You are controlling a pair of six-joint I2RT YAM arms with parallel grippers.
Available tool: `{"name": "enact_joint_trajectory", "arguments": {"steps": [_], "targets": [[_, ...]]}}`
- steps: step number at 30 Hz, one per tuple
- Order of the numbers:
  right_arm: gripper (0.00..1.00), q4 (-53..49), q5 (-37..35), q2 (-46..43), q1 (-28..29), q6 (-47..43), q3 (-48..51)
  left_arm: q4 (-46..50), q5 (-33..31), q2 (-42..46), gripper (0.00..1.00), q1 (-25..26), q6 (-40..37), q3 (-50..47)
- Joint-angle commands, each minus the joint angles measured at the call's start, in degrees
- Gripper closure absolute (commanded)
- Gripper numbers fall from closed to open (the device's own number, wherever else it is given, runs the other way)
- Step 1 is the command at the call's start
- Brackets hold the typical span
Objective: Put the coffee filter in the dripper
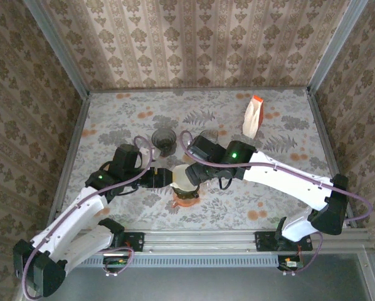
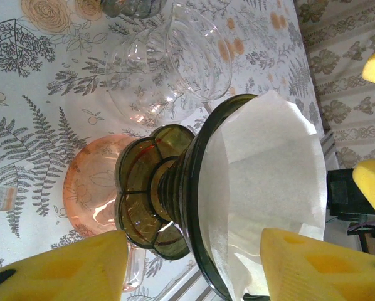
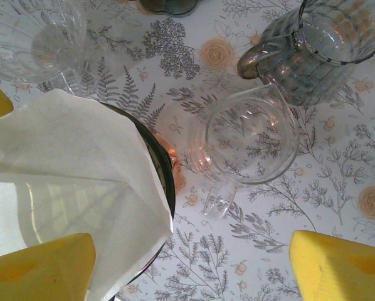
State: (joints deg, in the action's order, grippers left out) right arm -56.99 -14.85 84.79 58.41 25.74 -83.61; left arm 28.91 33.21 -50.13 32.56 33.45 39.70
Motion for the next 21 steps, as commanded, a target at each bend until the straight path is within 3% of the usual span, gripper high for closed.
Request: {"name": "enact_joint_trajectory", "arguments": {"steps": [1,14,21], "targets": [[0.20,-0.40,-0.12,0.00,0.30,0.59,-0.43,0.16,0.44,0.53,0.46,-0.19,-0.23,-0.56],[0.52,1.52,2.20,2.21,0.64,0.89,3.01,-1.57,1.42,-0.70,0.65,-0.21,0.12,-2.17],[0.58,1.45,2.20,3.25,0.65,0.82,3.55,-1.75,1.59,-1.33,0.68,-0.21,0.12,-2.36]]}}
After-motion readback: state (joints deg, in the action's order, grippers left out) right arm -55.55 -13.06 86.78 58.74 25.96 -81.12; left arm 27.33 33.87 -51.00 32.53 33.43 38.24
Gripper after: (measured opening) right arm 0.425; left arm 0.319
